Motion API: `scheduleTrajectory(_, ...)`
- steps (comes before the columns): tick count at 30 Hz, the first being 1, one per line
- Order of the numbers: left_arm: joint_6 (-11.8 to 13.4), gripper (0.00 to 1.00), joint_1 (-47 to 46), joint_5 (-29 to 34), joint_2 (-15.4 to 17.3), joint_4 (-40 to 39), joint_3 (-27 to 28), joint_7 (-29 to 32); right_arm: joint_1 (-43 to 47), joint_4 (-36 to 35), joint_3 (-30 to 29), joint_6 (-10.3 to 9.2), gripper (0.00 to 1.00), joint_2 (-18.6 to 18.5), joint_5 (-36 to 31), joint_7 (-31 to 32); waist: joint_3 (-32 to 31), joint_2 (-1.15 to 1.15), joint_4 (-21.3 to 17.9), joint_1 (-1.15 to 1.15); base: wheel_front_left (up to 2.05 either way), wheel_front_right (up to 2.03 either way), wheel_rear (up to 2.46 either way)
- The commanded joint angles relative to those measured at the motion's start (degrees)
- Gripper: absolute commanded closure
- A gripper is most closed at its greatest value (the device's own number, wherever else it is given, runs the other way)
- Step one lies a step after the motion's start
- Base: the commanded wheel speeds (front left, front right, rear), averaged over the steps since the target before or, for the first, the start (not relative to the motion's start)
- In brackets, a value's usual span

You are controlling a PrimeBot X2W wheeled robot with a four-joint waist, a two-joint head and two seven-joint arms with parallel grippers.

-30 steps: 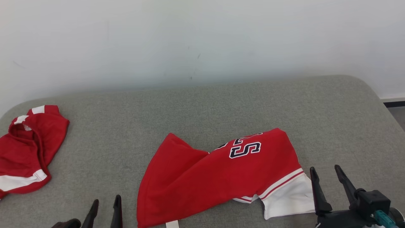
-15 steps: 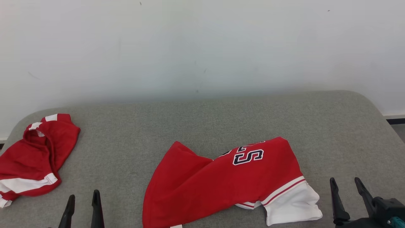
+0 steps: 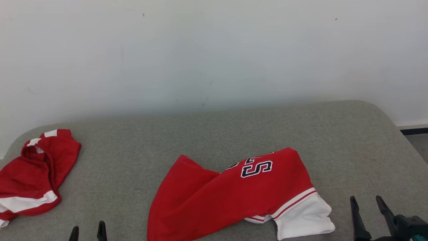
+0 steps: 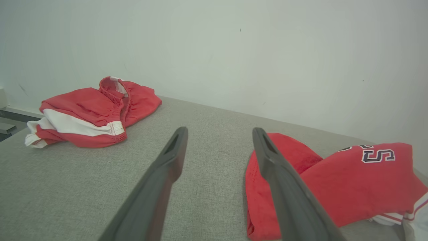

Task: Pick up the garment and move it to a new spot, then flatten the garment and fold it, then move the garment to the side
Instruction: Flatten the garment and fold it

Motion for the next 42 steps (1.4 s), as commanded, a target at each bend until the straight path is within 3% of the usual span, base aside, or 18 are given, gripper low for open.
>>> scheduleTrajectory(1, -0.14, 0.0, 1.1, 0.56, -0.17, 0.34, 0.01, -0.04, -0.17, -0.22, 0.32, -0.15, 0.0, -0.32, 0.13, 0.12, -0.03, 0.0, -0.16, 0.0, 0.0, 0.0, 0.0)
scheduleTrajectory(16, -0.74, 0.0, 0.1, 1.06, -0.32, 5.14, -4.03, 0.18, -2.02, 0.98, 5.53, -0.15, 0.0, -2.49, 2.69, 4.43, 1.16, 0.0, -0.9, 0.0, 0.0, 0.0, 0.0)
scheduleTrajectory(27, -0.21, 0.0, -6.52, 1.53, -0.37, 17.25, -9.94, 3.43, -6.25, 9.62, 5.85, -0.15, 0.0, -4.35, 4.6, 14.36, 5.02, 0.0, -1.4, 0.0, 0.0, 0.0, 0.0)
scheduleTrajectory(42, -0.04, 0.0, -15.36, 1.51, -0.44, 29.16, -13.92, 2.31, -15.63, 23.67, 7.75, -0.15, 0.0, -3.03, 5.46, 14.99, 10.88, 0.0, -1.12, 0.0, 0.0, 0.0, 0.0)
